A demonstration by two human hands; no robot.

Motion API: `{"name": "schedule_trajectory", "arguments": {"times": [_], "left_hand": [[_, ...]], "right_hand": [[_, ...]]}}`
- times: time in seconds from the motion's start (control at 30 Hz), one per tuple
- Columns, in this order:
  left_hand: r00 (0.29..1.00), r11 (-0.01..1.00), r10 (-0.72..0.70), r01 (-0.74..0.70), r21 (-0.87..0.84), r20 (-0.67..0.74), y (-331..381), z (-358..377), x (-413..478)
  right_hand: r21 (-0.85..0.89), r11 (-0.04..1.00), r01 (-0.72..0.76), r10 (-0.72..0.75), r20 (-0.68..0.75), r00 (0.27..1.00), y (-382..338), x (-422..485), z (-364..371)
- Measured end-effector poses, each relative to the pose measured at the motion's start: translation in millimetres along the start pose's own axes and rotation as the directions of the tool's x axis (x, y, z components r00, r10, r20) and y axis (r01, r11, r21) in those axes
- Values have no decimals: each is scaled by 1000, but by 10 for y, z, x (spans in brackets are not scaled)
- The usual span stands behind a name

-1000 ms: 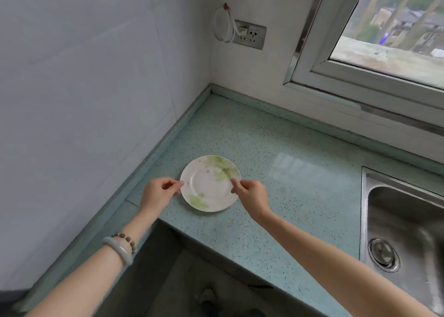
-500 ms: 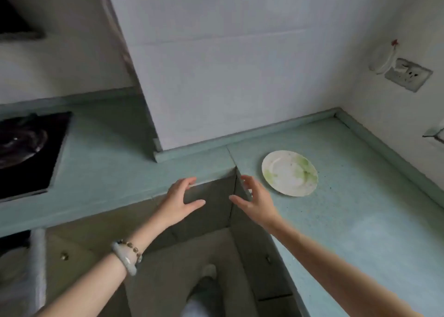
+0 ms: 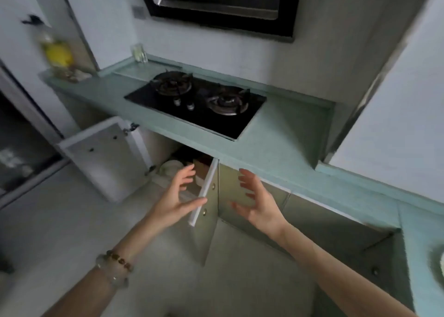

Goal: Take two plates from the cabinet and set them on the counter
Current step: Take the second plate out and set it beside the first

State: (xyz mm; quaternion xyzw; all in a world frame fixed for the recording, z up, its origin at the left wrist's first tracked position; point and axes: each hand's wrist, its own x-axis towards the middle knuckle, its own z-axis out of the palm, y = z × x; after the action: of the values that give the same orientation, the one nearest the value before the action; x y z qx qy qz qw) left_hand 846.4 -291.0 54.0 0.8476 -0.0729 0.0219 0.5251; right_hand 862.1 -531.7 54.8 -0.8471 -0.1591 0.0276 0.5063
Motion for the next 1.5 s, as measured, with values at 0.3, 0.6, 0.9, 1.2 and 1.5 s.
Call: {"name": "schedule_trajectory", "arguments": {"times": [0.3, 0.6, 0.9, 1.2, 1.5], "left_hand": [[966, 987, -158, 152, -44, -204, -849, -1700, -704], [952, 974, -225, 222, -37, -207, -1608, -3099, -945], [932, 947, -317, 299, -118, -179, -2318, -3559, -617], [938, 937, -343, 337, -87, -57, -3014, -4072, 628], [925, 920, -378, 379, -103, 22, -3526, -4202, 1683]], "right_hand": [[88, 996, -2, -12, 160, 987, -840, 670, 1870], [104, 992, -77, 54, 211, 976, -1518, 1137, 3345], [69, 976, -205, 192, 167, 967, -1477, 1813, 3792], [72, 957, -282, 276, 87, 957, -1160, 2977, 4245], [2, 916, -400, 400, 42, 916, -813, 3924, 4399]]}}
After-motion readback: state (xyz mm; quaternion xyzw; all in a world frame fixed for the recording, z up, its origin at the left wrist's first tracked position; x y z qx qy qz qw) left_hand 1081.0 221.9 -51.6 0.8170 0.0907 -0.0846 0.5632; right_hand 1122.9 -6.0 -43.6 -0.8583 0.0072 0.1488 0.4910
